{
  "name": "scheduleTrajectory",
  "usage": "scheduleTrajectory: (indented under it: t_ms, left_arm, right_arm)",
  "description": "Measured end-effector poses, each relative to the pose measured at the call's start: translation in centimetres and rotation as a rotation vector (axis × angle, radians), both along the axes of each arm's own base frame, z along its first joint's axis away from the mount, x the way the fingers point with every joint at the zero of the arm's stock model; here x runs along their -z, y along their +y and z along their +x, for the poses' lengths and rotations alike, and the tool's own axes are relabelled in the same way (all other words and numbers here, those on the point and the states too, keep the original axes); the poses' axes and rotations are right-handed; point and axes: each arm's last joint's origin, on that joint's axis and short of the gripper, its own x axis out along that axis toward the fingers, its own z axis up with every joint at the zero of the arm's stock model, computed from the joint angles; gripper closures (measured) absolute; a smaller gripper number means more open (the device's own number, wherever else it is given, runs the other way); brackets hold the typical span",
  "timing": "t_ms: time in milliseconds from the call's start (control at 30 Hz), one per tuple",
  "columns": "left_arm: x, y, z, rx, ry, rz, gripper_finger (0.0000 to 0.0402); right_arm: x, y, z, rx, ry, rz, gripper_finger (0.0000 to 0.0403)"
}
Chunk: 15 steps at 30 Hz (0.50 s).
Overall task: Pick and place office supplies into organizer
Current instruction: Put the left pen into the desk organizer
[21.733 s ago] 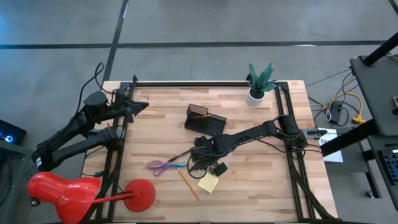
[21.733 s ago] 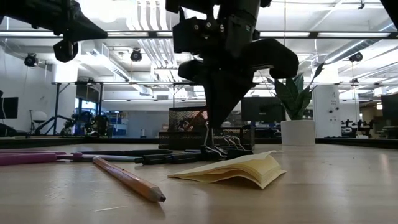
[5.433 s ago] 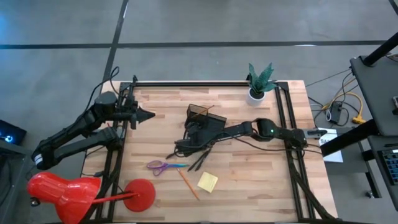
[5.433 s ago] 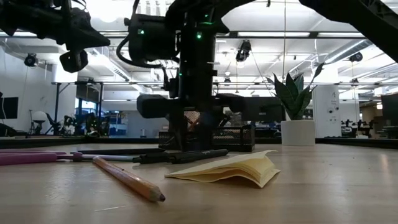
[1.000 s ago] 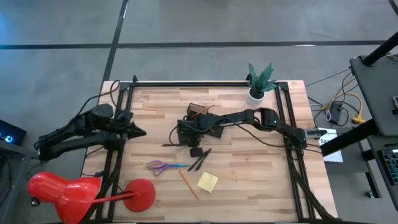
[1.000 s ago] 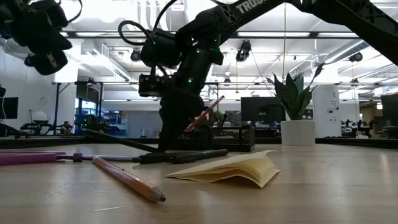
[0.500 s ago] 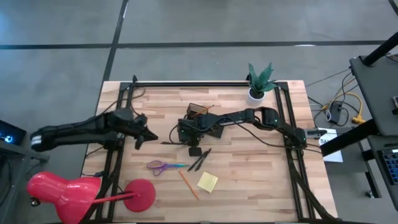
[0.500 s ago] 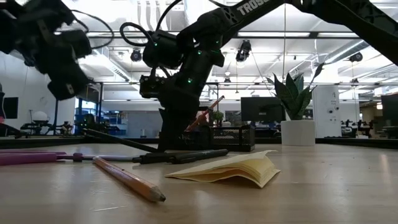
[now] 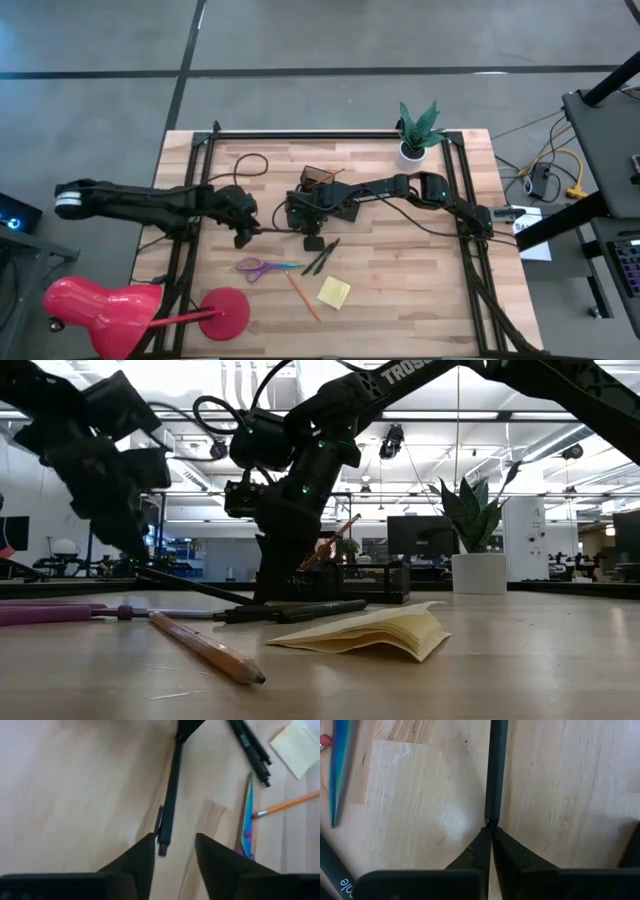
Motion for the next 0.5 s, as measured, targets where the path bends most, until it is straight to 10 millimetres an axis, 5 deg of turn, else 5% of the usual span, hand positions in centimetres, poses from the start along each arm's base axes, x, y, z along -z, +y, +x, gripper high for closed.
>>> scheduleTrajectory:
  t_ms: [233, 500]
  left_arm:
    - [0.6, -0.1, 0.5, 0.053, 0.025, 0.033, 0.0222]
    - [1.3, 0.0, 1.8, 0.075, 0.002, 0.057, 0.0217]
  right_arm:
    - [0.0, 0.0, 0.0, -0.015, 0.000, 0.008, 0.0395]
    - [0.0, 0.0, 0.0, -0.021, -0.003, 0.009, 0.0394]
